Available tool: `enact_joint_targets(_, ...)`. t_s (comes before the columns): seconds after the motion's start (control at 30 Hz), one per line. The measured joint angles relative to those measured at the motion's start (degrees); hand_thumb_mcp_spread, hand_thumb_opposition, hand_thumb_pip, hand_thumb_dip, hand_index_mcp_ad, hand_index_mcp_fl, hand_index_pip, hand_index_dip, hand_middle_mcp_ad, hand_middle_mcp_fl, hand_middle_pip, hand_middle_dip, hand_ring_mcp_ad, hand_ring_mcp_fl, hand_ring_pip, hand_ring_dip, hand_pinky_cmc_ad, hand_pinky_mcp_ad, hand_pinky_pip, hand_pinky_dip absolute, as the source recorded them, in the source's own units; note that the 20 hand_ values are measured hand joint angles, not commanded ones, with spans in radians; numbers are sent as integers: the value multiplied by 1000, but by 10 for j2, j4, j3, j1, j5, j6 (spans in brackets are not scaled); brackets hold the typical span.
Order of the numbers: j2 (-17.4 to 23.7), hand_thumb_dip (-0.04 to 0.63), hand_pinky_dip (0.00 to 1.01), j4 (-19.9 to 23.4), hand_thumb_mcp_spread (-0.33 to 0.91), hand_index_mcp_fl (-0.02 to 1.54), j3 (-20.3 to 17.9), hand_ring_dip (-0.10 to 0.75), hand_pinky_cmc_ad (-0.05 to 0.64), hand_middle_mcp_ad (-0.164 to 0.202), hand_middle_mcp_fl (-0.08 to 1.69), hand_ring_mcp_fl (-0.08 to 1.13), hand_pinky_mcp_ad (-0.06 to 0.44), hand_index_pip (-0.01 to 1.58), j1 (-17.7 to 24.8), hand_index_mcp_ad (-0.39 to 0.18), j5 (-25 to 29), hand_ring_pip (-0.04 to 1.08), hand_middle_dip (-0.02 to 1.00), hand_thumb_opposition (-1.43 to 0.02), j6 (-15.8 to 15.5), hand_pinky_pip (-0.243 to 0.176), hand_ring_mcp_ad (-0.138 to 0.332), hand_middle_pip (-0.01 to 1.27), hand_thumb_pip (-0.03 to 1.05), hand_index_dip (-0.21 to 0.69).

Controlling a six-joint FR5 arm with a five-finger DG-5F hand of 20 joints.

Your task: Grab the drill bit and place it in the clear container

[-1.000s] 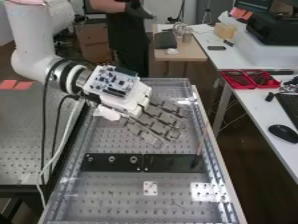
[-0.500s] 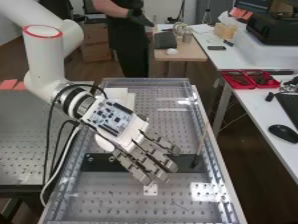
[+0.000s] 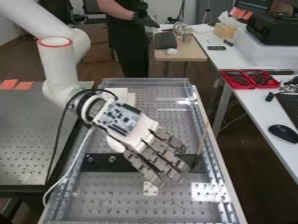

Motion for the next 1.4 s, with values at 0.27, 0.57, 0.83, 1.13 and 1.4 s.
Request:
enact_joint_targets(0.27, -20, 241, 129, 16, 405, 476, 20, -2, 229, 122, 229, 30, 164, 789, 5, -106, 6, 89, 159, -805, -14, -105, 119, 129, 565, 346)
enact_joint_targets(0.57, -47, 255, 129, 2, 417, 471, 45, 12, 229, 113, 267, 30, 168, 935, 3, -119, 5, 87, 175, -819, -20, -101, 103, 122, 565, 307)
enact_joint_targets(0.83, -60, 269, 129, 13, 417, 428, 54, 26, 229, 117, 302, 51, 150, 1023, 3, -120, 11, 105, 194, -833, -23, -101, 99, 124, 565, 281)
enact_joint_targets(1.13, -70, 272, 129, 0, 464, 323, 68, 37, 232, 113, 302, 51, 150, 1152, 4, -120, 10, 103, 222, -833, -26, -101, 99, 124, 611, 300)
enact_joint_targets(1.4, -77, 283, 131, -11, 466, 304, 78, 37, 241, 91, 316, 49, 134, 1264, 5, -119, 8, 103, 237, -833, -34, -101, 101, 120, 585, 321)
